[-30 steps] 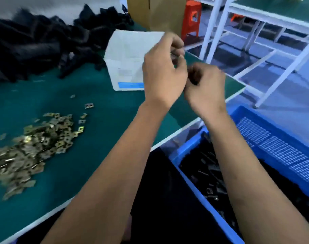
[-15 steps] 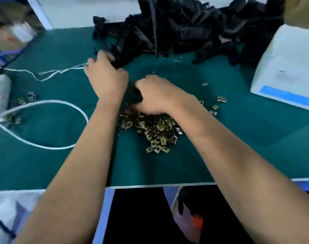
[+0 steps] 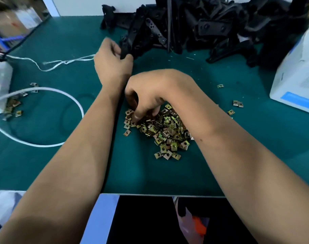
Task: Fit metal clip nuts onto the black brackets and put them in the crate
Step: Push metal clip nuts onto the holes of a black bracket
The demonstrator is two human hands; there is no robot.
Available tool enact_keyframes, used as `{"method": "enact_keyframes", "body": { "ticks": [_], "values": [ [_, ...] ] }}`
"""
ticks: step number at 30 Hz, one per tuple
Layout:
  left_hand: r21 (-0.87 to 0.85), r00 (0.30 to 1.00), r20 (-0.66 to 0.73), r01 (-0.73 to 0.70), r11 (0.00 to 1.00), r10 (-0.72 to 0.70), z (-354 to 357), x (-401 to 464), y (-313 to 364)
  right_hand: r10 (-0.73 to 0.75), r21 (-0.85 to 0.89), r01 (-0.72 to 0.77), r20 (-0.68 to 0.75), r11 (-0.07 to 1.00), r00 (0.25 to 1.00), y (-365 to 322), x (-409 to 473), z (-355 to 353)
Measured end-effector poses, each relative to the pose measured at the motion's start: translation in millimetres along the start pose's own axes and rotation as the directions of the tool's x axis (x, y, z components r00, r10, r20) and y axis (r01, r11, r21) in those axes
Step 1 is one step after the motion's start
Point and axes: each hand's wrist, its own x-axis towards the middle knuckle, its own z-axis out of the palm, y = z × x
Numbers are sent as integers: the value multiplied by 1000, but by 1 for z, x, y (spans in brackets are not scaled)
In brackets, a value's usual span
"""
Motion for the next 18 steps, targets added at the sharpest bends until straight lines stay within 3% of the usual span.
{"method": "enact_keyframes", "body": {
  "ticks": [4, 8, 11, 14, 18],
  "values": [
    [111, 959, 34, -284, 952, 282, -6, -6, 11, -37, 61, 39, -32, 997, 999, 7, -2, 2],
    [49, 933, 52, -358, 933, 355, -10, -13, 21, -81, 53, 91, -171, 994, 982, 25, -14, 5],
    [-17, 887, 157, -437, 899, 434, -7, -23, 27, -32, 130, 72, -286, 989, 958, 52, -30, 7],
    [-21, 824, 352, -466, 884, 443, 2, -35, 37, 33, 248, 74, -399, 966, 917, 83, -47, 12],
    [-7, 748, 569, -410, 912, 340, 15, -56, 45, 116, 418, 146, -540, 897, 834, 110, -60, 22]
  ]
}}
